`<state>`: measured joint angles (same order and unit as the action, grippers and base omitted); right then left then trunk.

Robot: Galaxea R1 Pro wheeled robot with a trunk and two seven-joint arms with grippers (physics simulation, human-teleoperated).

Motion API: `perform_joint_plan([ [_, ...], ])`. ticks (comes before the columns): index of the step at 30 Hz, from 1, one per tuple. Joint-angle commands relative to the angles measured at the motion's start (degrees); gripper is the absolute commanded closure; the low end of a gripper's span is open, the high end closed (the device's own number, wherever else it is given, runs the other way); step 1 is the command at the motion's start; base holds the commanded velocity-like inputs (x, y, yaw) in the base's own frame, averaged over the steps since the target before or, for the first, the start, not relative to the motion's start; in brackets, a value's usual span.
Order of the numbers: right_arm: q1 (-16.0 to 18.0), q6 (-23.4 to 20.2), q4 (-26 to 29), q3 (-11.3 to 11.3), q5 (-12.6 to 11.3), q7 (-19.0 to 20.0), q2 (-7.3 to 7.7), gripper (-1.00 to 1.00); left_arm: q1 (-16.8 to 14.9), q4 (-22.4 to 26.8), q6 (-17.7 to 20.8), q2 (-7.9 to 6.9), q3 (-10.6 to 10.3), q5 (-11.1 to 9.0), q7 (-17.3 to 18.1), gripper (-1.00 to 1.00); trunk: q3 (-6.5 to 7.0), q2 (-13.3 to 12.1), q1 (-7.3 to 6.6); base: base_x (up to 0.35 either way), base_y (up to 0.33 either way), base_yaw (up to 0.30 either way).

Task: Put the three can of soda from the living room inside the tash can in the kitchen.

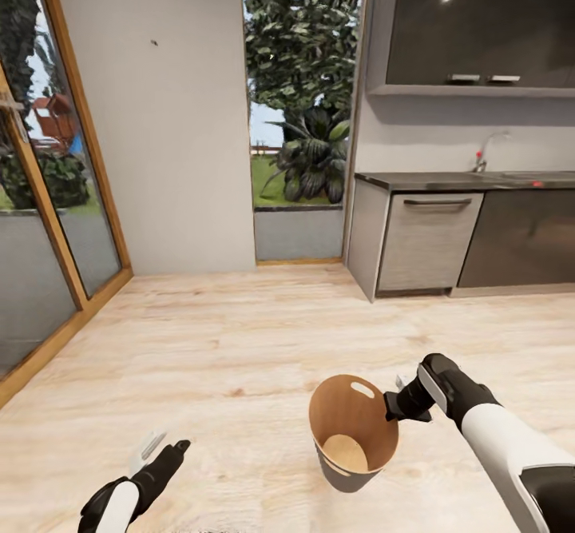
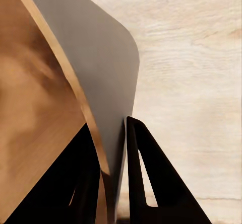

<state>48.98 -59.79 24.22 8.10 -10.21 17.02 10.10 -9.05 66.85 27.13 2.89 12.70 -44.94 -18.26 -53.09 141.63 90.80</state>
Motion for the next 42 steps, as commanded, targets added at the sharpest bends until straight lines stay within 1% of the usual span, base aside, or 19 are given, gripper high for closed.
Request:
perform_joint_plan([
  [1, 0.02, -0.21, 0.03, -0.15, -1.97, 0.38, -0.03, 1.00, 0.00, -0.06, -0.11, 0.00, -0.01, 0.01, 0.00, -1.00, 0.01, 0.00, -0.01, -0.006, 0.000, 0.297],
  [10, -0.07, -0.21, 0.17, 0.22, -1.96, 0.46, -0.08, 1.00, 0.00, -0.61, -0.48, -0.14, 0.03, -0.04, 0.03, -1.00, 0.01, 0.00, -0.01, -0.166, 0.121, 0.297],
  [35, -0.20, -0.21, 0.34, 0.25, -1.98, 0.47, -0.17, 1.00, 0.00, -0.76, -0.41, -0.17, -0.04, -0.06, 0.01, -1.00, 0.01, 0.00, -0.01, -0.266, 0.194, 0.297],
  [38, -0.20, -0.21, 0.34, 0.25, -2.00, 0.47, -0.17, 1.00, 0.00, -0.76, -0.41, -0.17, -0.04, -0.01, -0.01, -1.00, 0.01, 0.00, -0.01, -0.250, 0.086, 0.297],
  [42, -0.27, -0.21, 0.38, 0.26, -1.96, 0.47, -0.17, 1.00, 0.00, -0.76, -0.41, -0.12, -0.12, 0.03, 0.00, -1.00, 0.01, 0.00, -0.01, -0.068, 0.017, 0.297],
])
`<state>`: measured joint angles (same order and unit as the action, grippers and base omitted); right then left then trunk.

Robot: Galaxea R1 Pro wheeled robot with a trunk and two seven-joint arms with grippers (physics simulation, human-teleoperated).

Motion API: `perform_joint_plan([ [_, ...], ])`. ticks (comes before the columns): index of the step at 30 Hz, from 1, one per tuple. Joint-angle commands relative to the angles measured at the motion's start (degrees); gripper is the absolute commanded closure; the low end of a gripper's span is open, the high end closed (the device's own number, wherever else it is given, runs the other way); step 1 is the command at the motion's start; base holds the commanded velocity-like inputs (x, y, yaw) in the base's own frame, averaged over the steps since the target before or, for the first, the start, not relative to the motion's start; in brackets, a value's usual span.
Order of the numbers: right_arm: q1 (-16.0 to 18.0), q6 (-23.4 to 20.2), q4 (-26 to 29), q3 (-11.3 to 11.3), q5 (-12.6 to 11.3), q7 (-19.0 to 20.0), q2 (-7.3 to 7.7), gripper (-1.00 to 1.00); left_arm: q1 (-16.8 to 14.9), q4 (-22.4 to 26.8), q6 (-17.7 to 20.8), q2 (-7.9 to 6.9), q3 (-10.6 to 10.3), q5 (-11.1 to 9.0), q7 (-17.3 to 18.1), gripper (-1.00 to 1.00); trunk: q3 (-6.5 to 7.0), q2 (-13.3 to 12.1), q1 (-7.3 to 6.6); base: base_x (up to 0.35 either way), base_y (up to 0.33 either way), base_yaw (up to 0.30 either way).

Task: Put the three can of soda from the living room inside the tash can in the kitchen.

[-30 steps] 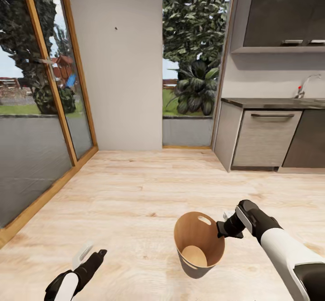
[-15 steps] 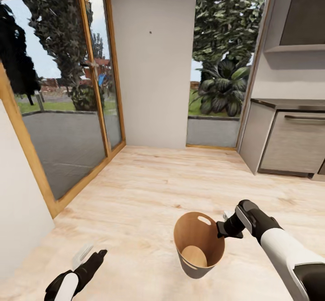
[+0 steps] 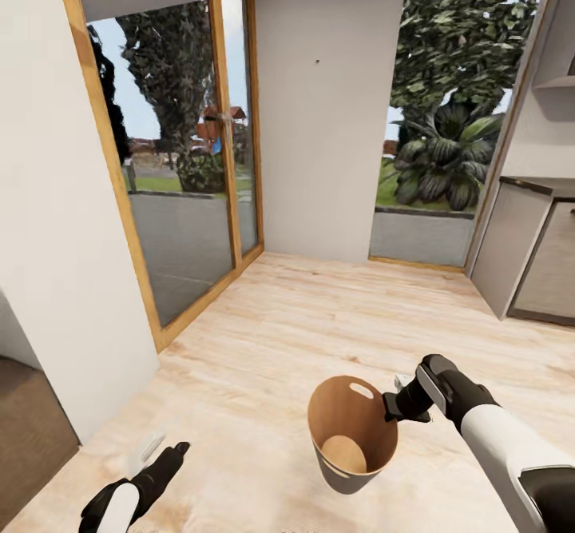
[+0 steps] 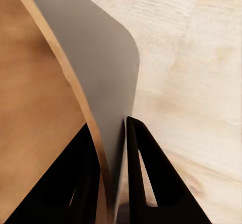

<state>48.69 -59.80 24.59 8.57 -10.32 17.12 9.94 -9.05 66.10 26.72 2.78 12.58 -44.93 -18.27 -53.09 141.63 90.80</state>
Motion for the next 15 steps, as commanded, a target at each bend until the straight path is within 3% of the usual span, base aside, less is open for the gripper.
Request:
perform_joint_plan([
  [1, 0.02, -0.20, 0.02, -0.22, -1.87, 0.37, -0.01, 1.00, 0.00, -0.01, 0.00, 0.00, -0.09, 0.01, 0.00, -1.00, 0.01, 0.00, 0.00, -0.153, 0.004, 0.297],
  [5, -0.36, -0.20, 0.02, -0.22, -1.89, 0.43, -0.01, 1.00, 0.00, -0.01, 0.07, -0.10, -1.19, 0.02, -0.05, -1.00, -0.01, 0.00, 0.00, -0.260, 0.001, 0.203],
  [12, -0.68, -0.20, 0.02, -0.01, -1.88, 0.38, -0.01, 1.00, 0.08, 0.70, 1.53, -0.58, -1.39, -0.43, -0.05, -1.00, -0.01, 0.00, 0.00, -0.319, 0.000, 0.026],
  [15, -0.70, -0.20, 0.02, 0.03, -1.83, 0.37, -0.01, 1.00, 2.18, 4.60, 2.34, -0.53, -1.37, -0.59, -0.22, -1.00, -0.01, 0.00, 0.00, -0.327, 0.000, 0.024],
])
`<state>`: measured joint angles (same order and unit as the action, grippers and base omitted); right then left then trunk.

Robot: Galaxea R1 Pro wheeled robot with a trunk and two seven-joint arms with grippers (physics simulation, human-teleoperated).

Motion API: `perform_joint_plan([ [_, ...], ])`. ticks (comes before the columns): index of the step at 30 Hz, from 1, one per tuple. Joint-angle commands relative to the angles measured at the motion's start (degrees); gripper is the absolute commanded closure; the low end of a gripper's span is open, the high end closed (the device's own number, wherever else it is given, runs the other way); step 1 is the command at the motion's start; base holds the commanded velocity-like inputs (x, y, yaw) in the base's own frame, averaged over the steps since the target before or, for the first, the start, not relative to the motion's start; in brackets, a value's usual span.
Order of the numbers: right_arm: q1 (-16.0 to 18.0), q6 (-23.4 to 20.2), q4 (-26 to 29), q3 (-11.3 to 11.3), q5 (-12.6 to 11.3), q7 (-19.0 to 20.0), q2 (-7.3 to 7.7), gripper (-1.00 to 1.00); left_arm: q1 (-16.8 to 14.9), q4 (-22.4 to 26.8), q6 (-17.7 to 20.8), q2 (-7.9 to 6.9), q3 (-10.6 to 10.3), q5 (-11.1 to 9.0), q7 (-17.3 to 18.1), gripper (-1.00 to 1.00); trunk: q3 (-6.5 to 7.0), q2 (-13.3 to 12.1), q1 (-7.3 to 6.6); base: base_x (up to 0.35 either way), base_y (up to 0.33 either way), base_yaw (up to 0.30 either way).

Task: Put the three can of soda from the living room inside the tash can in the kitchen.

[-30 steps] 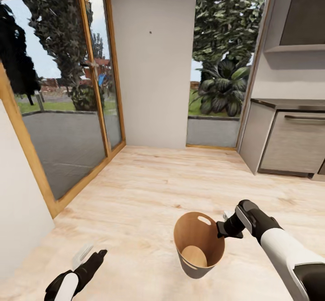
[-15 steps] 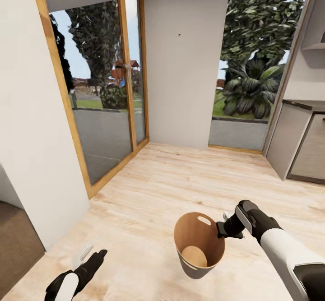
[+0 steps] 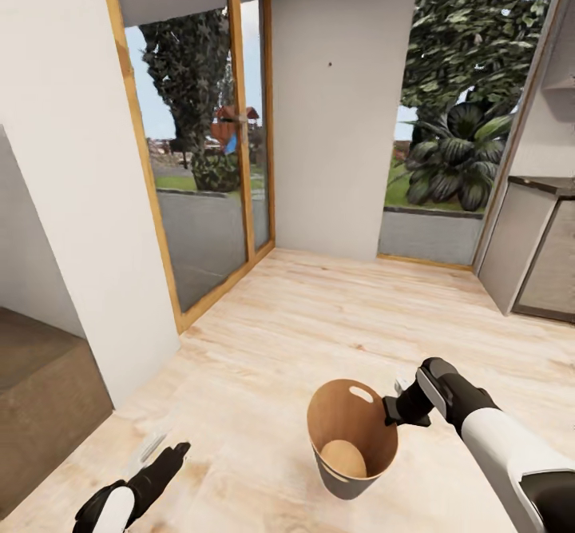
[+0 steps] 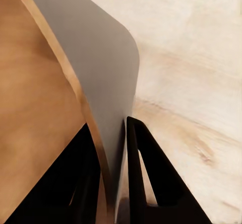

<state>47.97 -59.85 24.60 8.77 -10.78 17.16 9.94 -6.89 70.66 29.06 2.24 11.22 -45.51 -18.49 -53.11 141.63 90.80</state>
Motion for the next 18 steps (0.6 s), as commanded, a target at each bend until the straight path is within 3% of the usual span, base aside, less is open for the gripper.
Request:
perform_joint_plan([
  [1, 0.02, -0.15, 0.01, -0.16, -1.36, 0.33, -0.01, 1.00, 0.93, 1.20, 0.15, -0.07, 0.14, -0.06, 0.01, -1.00, 0.01, 0.00, 0.00, -0.284, 0.000, 0.137],
  [4, 0.02, -0.15, 0.01, -0.16, -1.35, 0.33, -0.01, 1.00, 2.66, 3.02, 3.87, -0.18, 0.55, 0.04, 0.03, -1.00, 0.01, 0.00, 0.00, -0.109, 0.000, 0.237],
  [5, 0.02, -0.15, 0.01, -0.16, -1.35, 0.33, -0.04, 1.00, 3.13, 3.26, 6.73, -0.21, 2.07, 0.03, 0.03, -1.00, 0.01, 0.00, 0.00, -0.020, 0.000, 0.284],
  [15, -0.06, -0.15, 0.03, -0.13, -1.34, 0.33, -0.70, 1.00, 3.42, 3.70, 7.18, -0.20, 3.57, 0.21, -0.11, -1.00, 0.01, 0.00, 0.00, -0.005, 0.000, 0.293],
  [18, -0.06, -0.15, 0.07, -0.12, -1.30, 0.33, -0.71, 1.00, 3.45, 4.10, 7.29, 0.08, 5.17, -0.20, -0.09, -1.00, 0.01, 0.00, 0.00, 0.000, 0.000, 0.295],
])
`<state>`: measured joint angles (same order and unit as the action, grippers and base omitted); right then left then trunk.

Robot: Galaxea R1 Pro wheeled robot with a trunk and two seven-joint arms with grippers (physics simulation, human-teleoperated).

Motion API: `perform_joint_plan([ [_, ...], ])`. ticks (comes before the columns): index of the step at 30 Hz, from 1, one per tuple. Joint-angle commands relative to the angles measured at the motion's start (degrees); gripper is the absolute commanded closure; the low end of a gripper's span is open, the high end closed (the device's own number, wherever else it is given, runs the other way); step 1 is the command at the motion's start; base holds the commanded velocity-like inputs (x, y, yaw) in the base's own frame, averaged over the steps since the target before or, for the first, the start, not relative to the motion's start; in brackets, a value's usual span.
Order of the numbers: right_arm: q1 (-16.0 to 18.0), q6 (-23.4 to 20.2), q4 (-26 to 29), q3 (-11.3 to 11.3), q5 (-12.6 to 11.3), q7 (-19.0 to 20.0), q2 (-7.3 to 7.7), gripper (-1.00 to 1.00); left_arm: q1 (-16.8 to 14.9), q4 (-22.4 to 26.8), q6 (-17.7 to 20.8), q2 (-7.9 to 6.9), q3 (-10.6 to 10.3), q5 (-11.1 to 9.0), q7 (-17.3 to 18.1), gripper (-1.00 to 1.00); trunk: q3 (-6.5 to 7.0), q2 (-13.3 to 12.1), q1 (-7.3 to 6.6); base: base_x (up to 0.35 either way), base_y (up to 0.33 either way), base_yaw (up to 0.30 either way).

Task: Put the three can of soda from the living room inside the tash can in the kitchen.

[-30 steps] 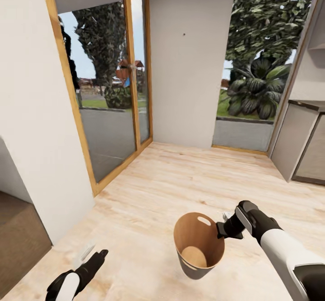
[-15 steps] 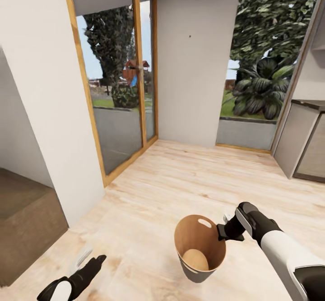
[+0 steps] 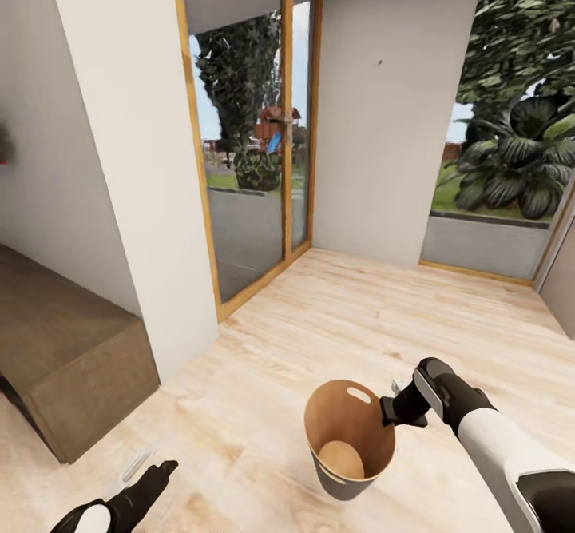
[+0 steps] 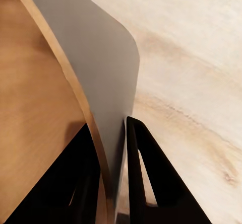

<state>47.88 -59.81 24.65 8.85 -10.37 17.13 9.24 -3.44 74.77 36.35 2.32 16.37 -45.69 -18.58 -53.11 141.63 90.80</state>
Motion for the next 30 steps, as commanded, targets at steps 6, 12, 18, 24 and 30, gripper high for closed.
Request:
perform_joint_plan([
  [6, -0.93, -0.19, 2.17, -0.10, -1.74, 0.36, 0.03, 1.00, 0.02, 2.32, 0.09, 0.68, 2.89, -0.26, -0.11, -1.00, 1.08, -2.40, -1.32, 0.000, 0.000, 0.295],
  [12, -1.57, -0.19, 4.28, 3.38, -1.82, 0.40, 0.09, 1.00, 0.02, 2.41, 0.04, 0.75, 3.20, -0.23, -0.14, -1.00, 1.80, -4.01, -2.20, 0.000, 0.000, 0.295],
  [18, -1.64, -0.19, 4.63, 4.08, -1.84, 0.42, 0.18, 1.00, 0.02, 2.01, 0.02, 0.59, 2.69, -0.17, 0.22, -1.00, 1.80, -4.01, -2.20, 0.000, 0.000, 0.295],
  [24, -1.72, -0.19, 4.99, 4.20, -1.84, 0.44, 0.24, 1.00, 0.02, 1.75, -0.04, 0.57, 2.62, -0.12, 0.44, -1.00, 1.73, -4.01, -2.20, 0.000, 0.000, 0.291],
  [30, -2.00, -0.19, 5.84, 4.24, -1.85, 0.45, 0.25, 1.00, 0.02, 1.71, -0.15, 0.65, 2.60, -0.08, 0.33, -1.00, 1.44, -4.01, -2.20, 0.000, 0.000, 0.248],
])
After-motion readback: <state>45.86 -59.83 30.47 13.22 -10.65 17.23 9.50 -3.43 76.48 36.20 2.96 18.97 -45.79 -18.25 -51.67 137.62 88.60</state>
